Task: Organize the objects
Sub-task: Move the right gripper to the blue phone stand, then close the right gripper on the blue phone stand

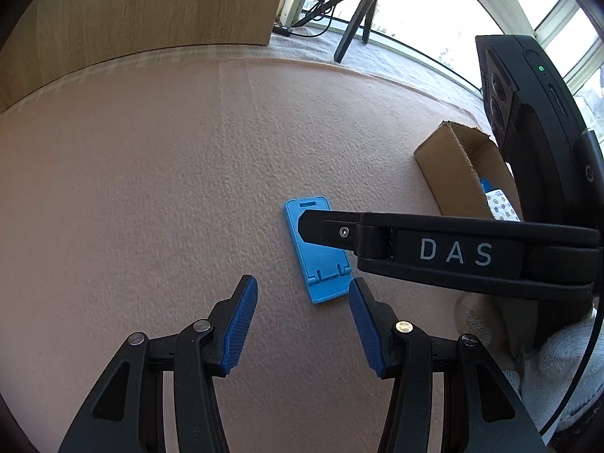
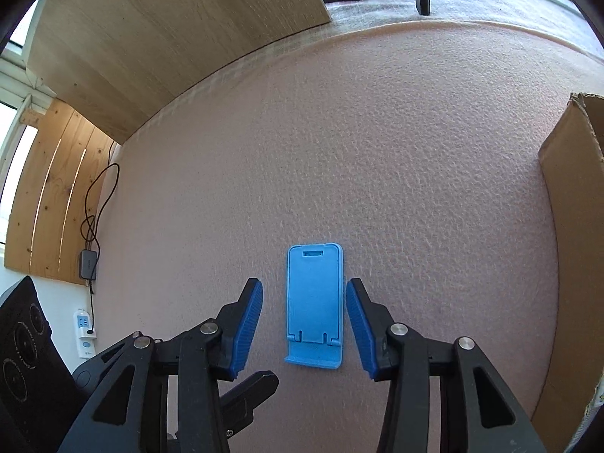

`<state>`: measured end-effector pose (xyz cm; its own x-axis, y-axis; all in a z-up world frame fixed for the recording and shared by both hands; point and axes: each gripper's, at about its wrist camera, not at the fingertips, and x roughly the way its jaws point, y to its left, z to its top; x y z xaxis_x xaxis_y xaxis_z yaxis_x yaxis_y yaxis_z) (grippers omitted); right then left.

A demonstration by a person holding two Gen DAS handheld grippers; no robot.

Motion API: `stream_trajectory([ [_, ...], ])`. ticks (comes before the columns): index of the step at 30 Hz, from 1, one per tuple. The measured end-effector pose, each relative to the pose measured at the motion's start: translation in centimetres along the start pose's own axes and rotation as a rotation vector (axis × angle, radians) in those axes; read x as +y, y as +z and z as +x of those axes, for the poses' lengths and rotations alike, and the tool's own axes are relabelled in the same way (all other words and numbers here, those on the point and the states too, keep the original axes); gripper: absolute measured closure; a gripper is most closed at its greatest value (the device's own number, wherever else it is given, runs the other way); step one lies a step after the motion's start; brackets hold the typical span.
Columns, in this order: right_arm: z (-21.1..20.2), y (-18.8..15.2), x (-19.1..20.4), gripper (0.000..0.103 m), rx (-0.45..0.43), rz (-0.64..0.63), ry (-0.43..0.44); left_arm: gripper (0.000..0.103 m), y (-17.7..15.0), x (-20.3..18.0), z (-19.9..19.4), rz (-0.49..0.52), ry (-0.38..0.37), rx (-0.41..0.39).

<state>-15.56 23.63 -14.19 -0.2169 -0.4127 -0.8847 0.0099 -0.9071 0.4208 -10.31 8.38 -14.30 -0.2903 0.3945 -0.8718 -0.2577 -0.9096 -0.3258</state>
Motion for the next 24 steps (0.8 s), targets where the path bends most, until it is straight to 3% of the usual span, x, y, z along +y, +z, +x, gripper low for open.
stream_trajectory([
  [8,0.6,-0.3,-0.7,0.071,0.038,0.006,0.028,0.051,0.4,-0.5,2.1,0.005,-0.041,0.038],
  [19,1.1,-0.4,0.1,0.077,0.05,-0.03,0.022,0.068,1.0,-0.6,3.2,0.003,-0.046,0.049],
  [24,0.7,-0.5,0.0,0.078,0.037,-0.037,0.021,0.069,0.9,-0.8,3.0,0.012,-0.037,0.038],
])
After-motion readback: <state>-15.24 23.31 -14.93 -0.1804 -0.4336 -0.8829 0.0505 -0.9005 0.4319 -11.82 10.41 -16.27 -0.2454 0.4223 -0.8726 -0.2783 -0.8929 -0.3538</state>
